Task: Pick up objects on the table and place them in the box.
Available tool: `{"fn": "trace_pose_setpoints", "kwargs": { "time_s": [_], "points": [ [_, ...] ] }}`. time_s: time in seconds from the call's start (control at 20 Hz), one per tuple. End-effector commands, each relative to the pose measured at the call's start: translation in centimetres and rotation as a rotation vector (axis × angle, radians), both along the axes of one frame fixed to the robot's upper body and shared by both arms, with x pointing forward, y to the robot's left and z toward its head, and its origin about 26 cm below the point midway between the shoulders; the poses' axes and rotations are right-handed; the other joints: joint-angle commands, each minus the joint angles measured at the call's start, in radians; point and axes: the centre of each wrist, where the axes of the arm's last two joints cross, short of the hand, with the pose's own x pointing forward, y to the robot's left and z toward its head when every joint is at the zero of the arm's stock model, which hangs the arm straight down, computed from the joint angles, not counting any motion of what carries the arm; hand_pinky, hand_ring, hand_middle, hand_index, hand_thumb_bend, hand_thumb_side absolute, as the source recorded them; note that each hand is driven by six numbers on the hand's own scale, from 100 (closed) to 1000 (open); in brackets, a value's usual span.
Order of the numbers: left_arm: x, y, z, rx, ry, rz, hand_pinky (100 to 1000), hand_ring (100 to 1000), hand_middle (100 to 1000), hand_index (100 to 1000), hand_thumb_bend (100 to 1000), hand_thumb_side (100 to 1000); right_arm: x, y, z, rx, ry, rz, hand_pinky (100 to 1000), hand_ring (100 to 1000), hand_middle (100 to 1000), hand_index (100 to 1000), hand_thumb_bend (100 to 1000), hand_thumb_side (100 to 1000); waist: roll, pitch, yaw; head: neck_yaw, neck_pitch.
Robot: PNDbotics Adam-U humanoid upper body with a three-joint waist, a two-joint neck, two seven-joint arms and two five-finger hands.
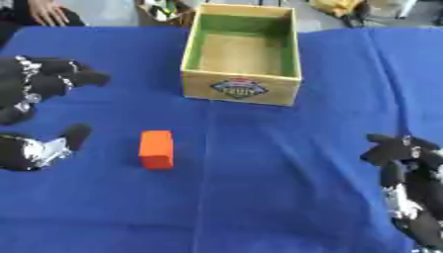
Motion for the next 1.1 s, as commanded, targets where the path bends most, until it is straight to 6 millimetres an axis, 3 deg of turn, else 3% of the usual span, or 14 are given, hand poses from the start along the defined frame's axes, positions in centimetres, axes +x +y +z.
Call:
{"fn": "trace_pose_setpoints", "kwargs": {
  "time_s": [0.05, 0.25, 0.35, 0.45, 0.5, 0.6, 0.9, 1.0, 1.1],
  "points": [
    [-0.2, 0.0, 0.5, 0.101, 0.009, -0.004, 508, 793, 859, 1000, 100, 861, -0.1, 0.1, 0.6, -0.008, -0.025, 0.001, 769, 518, 463, 544, 100, 502, 0.002, -0.015, 0.001, 0.002, -0.014],
    [0.0, 0.0, 0.3, 0.171, 0.076, -0.021, 527, 807, 894, 1000, 100, 793, -0.1, 0.1, 0.6, -0.008, -0.026, 0.002, 769, 517, 462, 543, 100, 509, 0.001, -0.015, 0.000, 0.001, -0.014],
    [-0.1, 0.0, 0.5, 0.177, 0.091, -0.030, 528, 805, 890, 1000, 100, 986, -0.1, 0.1, 0.6, -0.007, -0.027, 0.003, 769, 517, 462, 542, 100, 512, 0.001, -0.014, 0.001, 0.000, -0.014],
    [-0.2, 0.0, 0.6, 0.167, 0.100, -0.038, 523, 800, 878, 1000, 126, 1000, -0.1, 0.1, 0.6, -0.007, -0.026, 0.002, 768, 516, 461, 542, 100, 510, 0.000, -0.014, 0.001, 0.000, -0.015],
    [-0.3, 0.0, 0.6, 0.158, 0.102, -0.040, 514, 793, 867, 1000, 206, 1000, -0.1, 0.1, 0.6, -0.006, -0.026, 0.002, 768, 515, 460, 541, 100, 510, 0.000, -0.014, 0.001, 0.000, -0.015],
    [-0.2, 0.1, 0.6, 0.142, 0.111, -0.033, 496, 780, 845, 1000, 265, 1000, -0.1, 0.1, 0.6, -0.006, -0.026, 0.002, 768, 514, 459, 540, 100, 510, 0.000, -0.015, 0.002, 0.000, -0.015],
    [0.8, 0.0, 0.2, 0.236, 0.122, 0.046, 490, 736, 788, 1000, 323, 1000, -0.1, 0.1, 0.6, -0.005, -0.023, 0.000, 769, 513, 457, 539, 100, 509, 0.001, -0.017, 0.000, 0.005, -0.012],
    [1.8, -0.3, -0.7, 0.293, 0.172, 0.043, 496, 735, 770, 1000, 308, 1000, -0.2, 0.1, 0.5, -0.006, -0.021, -0.001, 769, 512, 456, 538, 100, 508, 0.002, -0.017, -0.002, 0.009, -0.011],
    [2.7, -0.4, -1.6, 0.338, 0.237, 0.022, 540, 777, 797, 1000, 223, 1000, -0.2, 0.1, 0.5, -0.007, -0.017, -0.002, 769, 511, 455, 538, 100, 507, 0.004, -0.018, -0.001, 0.011, -0.010]
  ]
}}
